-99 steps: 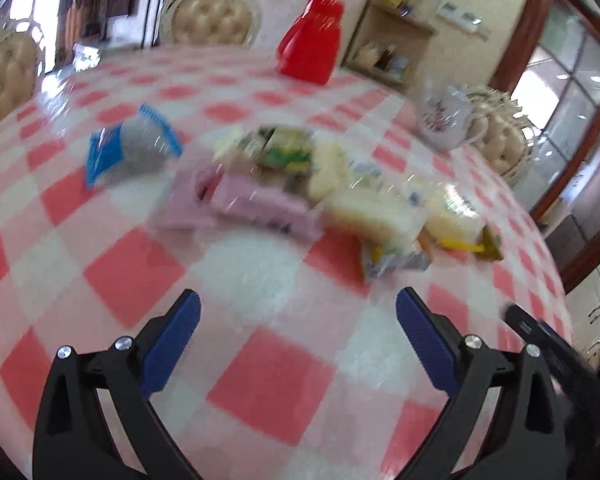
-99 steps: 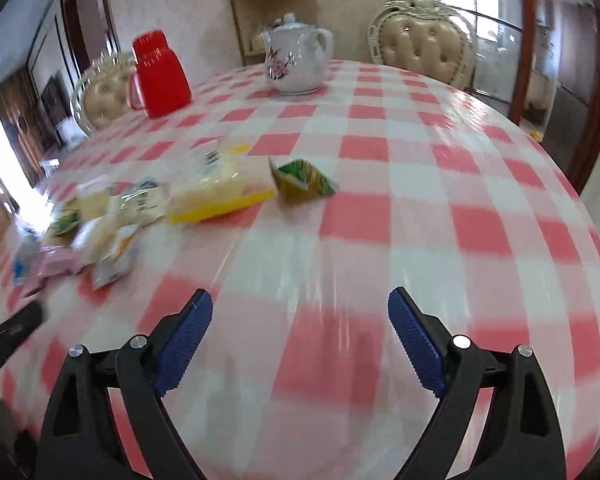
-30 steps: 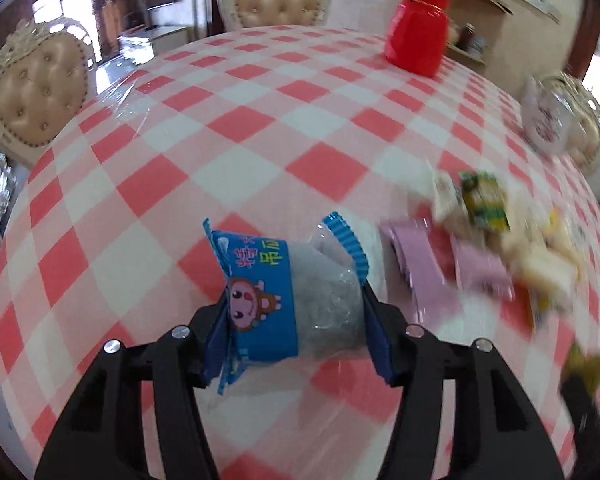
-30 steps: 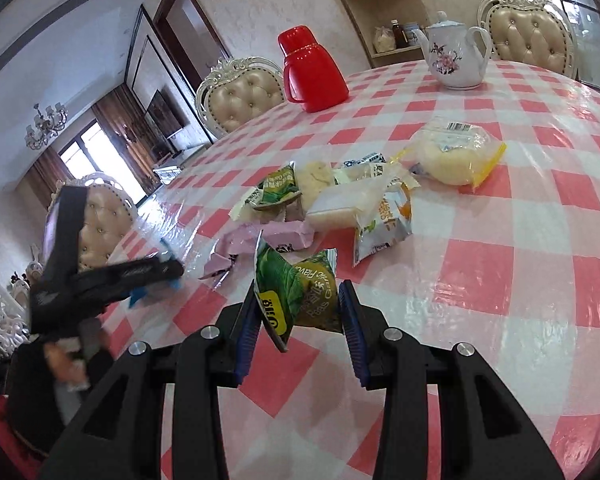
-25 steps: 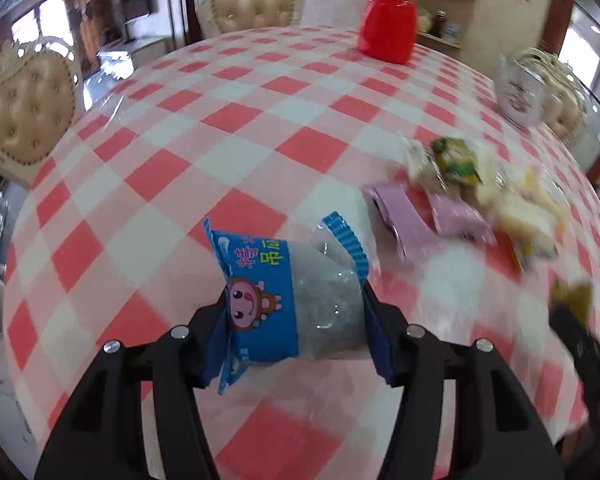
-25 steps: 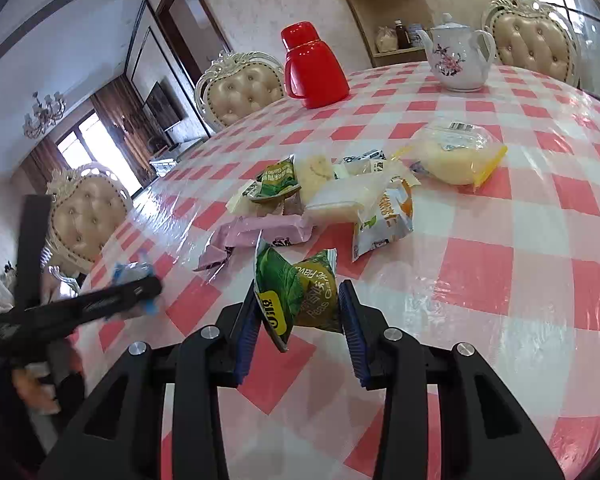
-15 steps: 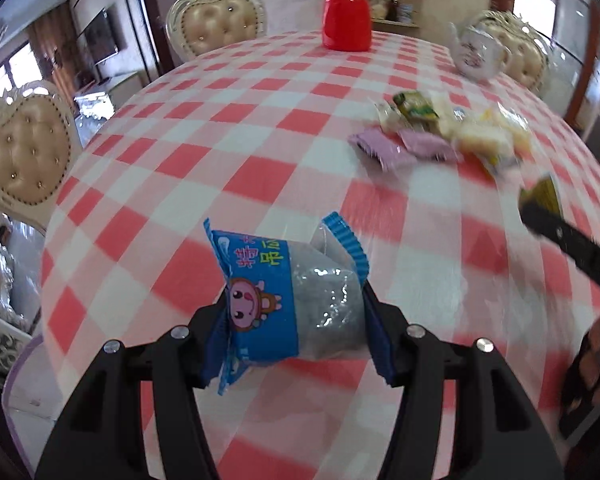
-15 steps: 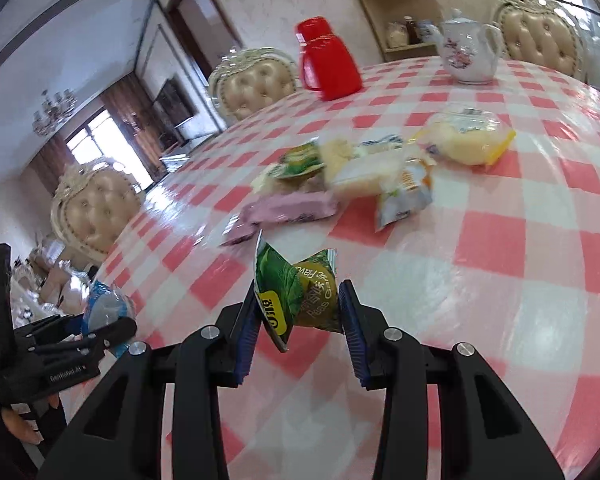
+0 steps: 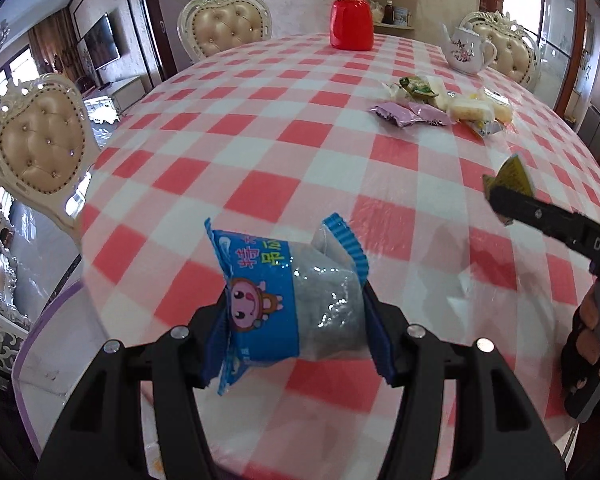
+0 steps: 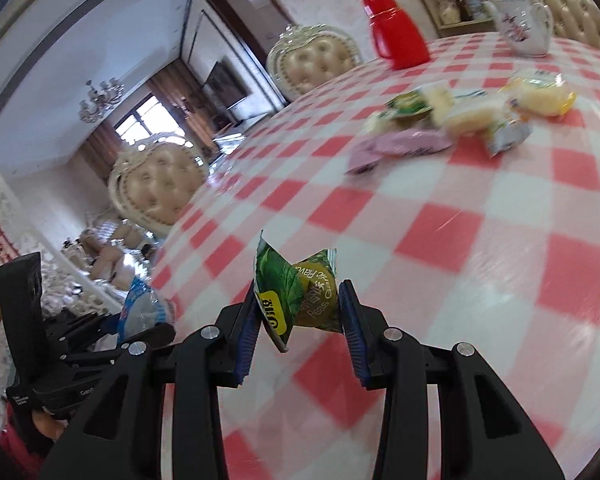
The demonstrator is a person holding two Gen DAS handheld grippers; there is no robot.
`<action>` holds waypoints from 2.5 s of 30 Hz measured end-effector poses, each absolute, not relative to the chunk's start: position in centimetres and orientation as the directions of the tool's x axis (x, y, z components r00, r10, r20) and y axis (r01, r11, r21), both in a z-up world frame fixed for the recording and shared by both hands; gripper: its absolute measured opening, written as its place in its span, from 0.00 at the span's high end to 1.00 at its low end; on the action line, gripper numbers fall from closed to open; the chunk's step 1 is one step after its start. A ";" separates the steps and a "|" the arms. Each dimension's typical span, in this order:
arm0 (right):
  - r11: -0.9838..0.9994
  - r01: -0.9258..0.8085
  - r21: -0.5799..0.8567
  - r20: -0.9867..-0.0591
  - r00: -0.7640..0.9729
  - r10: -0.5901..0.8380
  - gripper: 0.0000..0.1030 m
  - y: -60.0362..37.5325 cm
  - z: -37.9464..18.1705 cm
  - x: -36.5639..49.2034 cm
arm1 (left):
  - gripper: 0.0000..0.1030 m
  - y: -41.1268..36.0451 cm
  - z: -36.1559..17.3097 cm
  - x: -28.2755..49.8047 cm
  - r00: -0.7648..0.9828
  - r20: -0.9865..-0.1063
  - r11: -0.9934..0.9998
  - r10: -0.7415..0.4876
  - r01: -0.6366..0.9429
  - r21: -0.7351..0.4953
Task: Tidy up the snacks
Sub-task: 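Carry both snacks off the table and release them into the purple-rimmed container, then grasp the white bun bag with the right gripper while the left grasps the pink wrapped snack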
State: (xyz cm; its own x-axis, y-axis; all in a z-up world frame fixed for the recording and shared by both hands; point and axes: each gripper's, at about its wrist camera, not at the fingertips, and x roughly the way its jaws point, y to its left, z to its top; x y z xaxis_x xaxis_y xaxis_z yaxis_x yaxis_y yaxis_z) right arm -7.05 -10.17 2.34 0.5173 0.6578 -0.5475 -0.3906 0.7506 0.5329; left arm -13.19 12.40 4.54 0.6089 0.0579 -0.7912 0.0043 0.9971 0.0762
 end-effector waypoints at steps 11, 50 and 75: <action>0.673 -0.535 0.511 -0.561 0.385 0.733 0.62 -2.2 3.3 -11.8 | 0.43 18.9 4.7 -18.3 0.609 -0.793 0.999 0.039 -0.053 0.008; 0.909 -0.306 0.282 -0.608 0.677 0.416 0.22 -10.1 4.9 -12.3 | 0.02 13.0 11.2 -10.2 0.700 -0.712 0.995 -0.046 -0.032 -0.096; 0.912 -0.406 -0.059 -0.653 0.707 0.272 0.15 -16.8 4.4 9.8 | 0.02 5.8 1.2 11.5 0.639 -0.764 0.918 0.089 -0.351 -0.186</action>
